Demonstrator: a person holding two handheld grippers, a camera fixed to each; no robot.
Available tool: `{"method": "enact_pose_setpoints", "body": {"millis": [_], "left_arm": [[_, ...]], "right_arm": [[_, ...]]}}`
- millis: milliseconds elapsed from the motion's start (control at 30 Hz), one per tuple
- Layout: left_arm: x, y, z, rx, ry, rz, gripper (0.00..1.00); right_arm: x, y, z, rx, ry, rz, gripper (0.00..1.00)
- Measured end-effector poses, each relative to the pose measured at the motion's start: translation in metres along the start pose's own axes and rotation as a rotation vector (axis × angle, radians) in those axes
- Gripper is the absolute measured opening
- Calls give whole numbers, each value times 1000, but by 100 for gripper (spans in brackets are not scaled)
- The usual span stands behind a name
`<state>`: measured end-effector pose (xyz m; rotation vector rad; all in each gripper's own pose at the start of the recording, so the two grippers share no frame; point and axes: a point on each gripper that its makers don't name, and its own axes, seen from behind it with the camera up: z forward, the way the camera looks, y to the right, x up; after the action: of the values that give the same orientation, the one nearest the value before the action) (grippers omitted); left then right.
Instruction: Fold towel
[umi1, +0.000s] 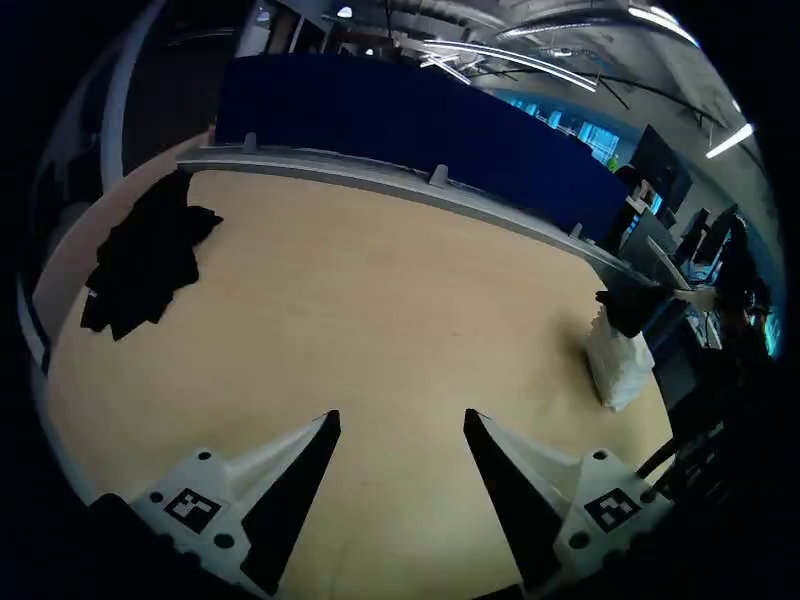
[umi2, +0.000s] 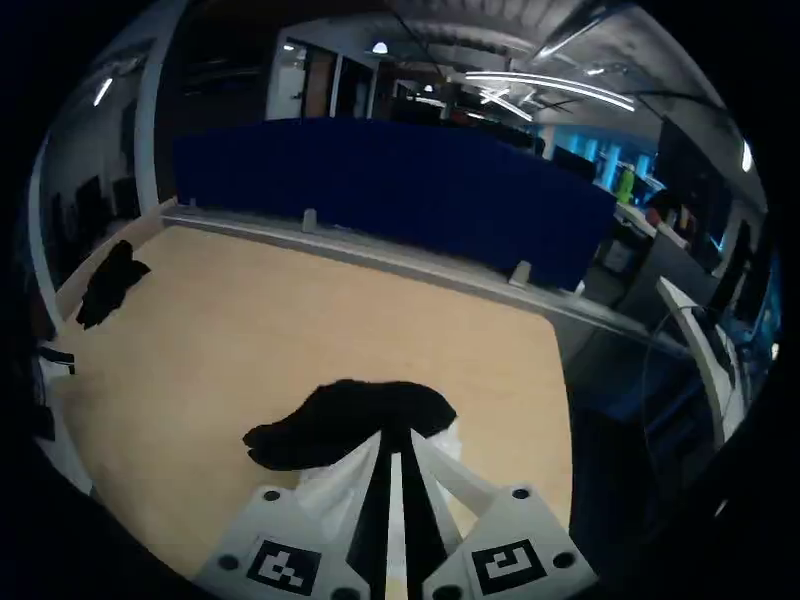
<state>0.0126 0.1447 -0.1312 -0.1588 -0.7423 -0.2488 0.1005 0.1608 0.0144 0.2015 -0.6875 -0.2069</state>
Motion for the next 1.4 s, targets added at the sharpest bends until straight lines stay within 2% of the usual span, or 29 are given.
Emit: {"method": "enact_pose_setpoints", "body": {"millis": [200, 400, 700, 900, 1133, 1233, 1400], "left_arm": [[-1, 3, 0, 1, -4, 9, 92], [-1, 5, -1, 2, -3, 16, 91], [-1, 3, -4, 10, -3, 22, 92], [-1, 3, -5, 13, -1, 24, 92], [1, 7, -8, 11, 2, 29, 92], [1, 8, -8, 10, 3, 30, 91], [0, 8, -8, 9, 4, 30, 92]], "right_arm": [[-47, 5, -3, -22, -51, 61, 6], [-92, 12, 1, -60, -111, 119, 6], [-134, 12, 10, -83, -158, 213, 6], [-153, 7, 15, -89, -184, 235, 6], [-154, 6, 16, -101, -175, 235, 9], [-151, 8, 13, -111, -165, 232, 13], [-152, 11, 5, -129, -161, 226, 28]]}}
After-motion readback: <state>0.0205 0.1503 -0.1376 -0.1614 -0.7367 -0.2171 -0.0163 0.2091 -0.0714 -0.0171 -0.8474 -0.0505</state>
